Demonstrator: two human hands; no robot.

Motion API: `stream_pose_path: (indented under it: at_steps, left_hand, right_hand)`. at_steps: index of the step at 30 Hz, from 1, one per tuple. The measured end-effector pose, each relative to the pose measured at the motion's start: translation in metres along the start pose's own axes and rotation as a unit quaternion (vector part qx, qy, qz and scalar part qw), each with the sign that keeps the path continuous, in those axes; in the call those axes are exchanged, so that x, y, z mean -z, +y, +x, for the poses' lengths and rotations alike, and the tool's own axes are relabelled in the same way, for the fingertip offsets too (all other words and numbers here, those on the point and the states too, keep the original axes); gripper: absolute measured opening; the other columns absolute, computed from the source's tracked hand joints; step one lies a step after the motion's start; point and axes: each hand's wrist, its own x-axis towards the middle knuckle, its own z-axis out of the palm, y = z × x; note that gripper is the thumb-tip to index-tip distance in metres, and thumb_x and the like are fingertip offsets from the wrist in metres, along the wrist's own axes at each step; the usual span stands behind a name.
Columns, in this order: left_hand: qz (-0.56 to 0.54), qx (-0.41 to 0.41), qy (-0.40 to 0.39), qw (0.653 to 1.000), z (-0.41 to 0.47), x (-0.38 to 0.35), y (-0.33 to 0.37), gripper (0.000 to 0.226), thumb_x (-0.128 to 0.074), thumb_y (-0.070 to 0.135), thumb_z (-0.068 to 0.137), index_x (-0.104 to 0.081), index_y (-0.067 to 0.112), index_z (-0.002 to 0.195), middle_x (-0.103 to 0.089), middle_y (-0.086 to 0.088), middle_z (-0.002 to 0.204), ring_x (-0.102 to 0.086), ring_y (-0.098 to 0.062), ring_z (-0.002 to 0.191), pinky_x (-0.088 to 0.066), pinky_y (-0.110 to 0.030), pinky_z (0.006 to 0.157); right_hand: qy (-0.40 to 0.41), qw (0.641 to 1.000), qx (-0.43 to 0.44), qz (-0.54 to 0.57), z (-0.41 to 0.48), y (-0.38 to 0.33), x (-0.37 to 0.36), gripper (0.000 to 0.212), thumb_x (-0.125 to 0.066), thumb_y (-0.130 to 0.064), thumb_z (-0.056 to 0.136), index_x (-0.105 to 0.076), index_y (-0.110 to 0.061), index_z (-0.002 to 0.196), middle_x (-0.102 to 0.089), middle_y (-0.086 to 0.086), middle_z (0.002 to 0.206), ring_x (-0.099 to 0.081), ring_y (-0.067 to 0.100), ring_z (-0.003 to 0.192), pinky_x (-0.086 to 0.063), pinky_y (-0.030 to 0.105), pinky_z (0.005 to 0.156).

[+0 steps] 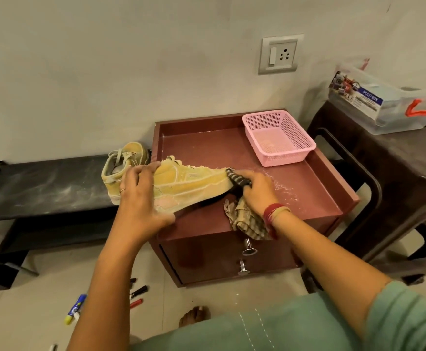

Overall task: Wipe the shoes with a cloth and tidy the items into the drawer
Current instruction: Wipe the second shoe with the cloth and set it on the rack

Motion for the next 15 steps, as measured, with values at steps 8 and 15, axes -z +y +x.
stream_pose_path:
  at_steps: [8, 15]
  left_hand:
    - [0.057, -0.01, -0.044, 0.997, 0.001, 0.007, -0.006, 0.12, -0.091, 0.026, 0.053, -0.02, 0.025, 0.15, -0.021, -0.002, 0.146, -0.002, -0.026, 0.145, -0.013, -0.047, 0.114]
    - [0.022, -0.007, 0.043, 0.999, 0.001, -0.005, 0.0, 0.073, -0.063, 0.054, 0.075, -0.044, 0.013, 0.133, -0.036, -0.009, 0.136, -0.015, -0.032, 0.143, -0.024, -0.054, 0.112]
  right_hand:
    - [-0.014, 0.993, 0.056, 0.107, -0.019, -0.01, -0.018, 0.06, -0.041, 0.018, 0.077, -0.062, -0.017, 0.121, -0.055, -0.001, 0.129, -0.043, 0.006, 0.123, -0.024, 0.011, 0.105]
    - [0.031, 0.997, 0.055, 0.044, -0.022, 0.013, -0.015, 0.063, -0.043, 0.019, 0.074, -0.056, -0.012, 0.127, -0.054, 0.007, 0.132, -0.047, 0.017, 0.126, -0.02, 0.002, 0.101]
